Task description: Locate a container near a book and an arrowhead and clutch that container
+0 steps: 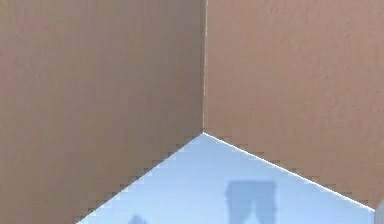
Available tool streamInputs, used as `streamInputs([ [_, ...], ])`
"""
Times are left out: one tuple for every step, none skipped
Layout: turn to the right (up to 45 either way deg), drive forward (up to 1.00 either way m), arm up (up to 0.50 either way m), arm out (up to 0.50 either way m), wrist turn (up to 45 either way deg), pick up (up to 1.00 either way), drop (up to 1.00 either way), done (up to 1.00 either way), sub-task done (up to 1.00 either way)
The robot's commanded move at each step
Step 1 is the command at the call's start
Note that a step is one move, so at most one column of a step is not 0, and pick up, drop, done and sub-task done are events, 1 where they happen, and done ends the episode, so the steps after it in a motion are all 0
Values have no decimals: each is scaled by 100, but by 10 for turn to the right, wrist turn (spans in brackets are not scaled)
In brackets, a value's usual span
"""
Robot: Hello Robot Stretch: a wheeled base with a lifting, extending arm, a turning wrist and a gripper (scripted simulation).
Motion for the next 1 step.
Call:
streamInputs([
  [-120, 0, 0, 0, 0, 0, 0, 0, 0],
])
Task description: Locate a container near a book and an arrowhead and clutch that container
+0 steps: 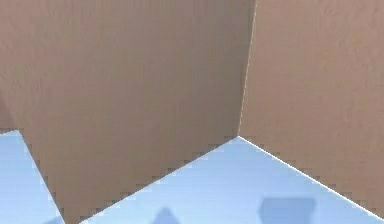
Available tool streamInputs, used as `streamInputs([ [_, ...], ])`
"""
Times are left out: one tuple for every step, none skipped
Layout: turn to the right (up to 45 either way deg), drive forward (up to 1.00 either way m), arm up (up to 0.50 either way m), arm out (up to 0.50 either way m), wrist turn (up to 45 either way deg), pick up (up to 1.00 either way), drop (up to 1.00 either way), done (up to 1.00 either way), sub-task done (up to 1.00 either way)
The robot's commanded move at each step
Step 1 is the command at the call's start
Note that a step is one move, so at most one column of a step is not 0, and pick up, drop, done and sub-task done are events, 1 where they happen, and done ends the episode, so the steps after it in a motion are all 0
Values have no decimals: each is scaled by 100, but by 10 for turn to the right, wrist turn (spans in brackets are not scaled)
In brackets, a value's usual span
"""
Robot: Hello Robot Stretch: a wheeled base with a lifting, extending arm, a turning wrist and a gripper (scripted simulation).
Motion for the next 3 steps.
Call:
streamInputs([
  [0, 30, 0, 0, 0, 0, 0, 0, 0],
  [-360, 0, 0, 0, 0, 0, 0, 0, 0],
  [0, 45, 0, 0, 0, 0, 0, 0, 0],
])
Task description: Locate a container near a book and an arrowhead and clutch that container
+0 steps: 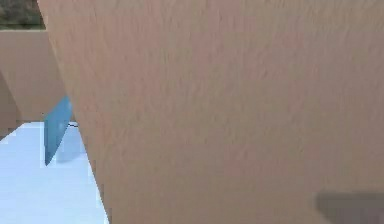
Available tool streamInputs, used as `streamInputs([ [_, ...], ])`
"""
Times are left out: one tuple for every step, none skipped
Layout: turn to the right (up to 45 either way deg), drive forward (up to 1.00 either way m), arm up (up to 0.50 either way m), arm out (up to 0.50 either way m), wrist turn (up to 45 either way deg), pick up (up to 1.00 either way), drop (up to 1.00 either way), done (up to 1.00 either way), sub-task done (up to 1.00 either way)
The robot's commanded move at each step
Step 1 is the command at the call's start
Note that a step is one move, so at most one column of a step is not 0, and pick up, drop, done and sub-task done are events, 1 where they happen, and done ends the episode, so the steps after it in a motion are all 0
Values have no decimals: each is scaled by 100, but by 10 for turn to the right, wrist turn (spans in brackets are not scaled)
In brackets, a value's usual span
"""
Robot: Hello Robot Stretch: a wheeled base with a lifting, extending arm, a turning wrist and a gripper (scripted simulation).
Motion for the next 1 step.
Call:
streamInputs([
  [-450, 0, 0, 0, 0, 0, 0, 0, 0],
])
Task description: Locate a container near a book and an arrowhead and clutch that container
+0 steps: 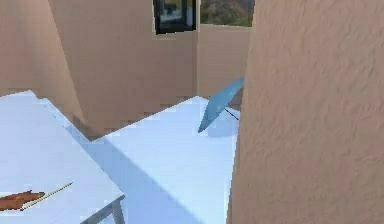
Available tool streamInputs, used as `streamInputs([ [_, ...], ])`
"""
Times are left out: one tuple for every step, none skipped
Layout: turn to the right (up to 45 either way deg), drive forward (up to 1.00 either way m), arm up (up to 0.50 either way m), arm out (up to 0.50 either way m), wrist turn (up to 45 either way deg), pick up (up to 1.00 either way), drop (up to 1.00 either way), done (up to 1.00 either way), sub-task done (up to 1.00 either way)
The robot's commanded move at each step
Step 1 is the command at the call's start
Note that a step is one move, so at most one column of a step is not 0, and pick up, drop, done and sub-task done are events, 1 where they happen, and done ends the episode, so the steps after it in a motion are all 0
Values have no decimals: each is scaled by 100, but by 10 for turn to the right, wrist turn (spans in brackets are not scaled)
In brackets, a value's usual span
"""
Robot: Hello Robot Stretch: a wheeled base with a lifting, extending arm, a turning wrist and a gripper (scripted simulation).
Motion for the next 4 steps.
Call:
streamInputs([
  [0, 30, 0, 0, 0, 0, 0, 0, 0],
  [-390, 0, 0, 0, 0, 0, 0, 0, 0],
  [0, 5, 0, 0, 0, 0, 0, 0, 0],
  [-450, 0, 0, 0, 0, 0, 0, 0, 0],
])
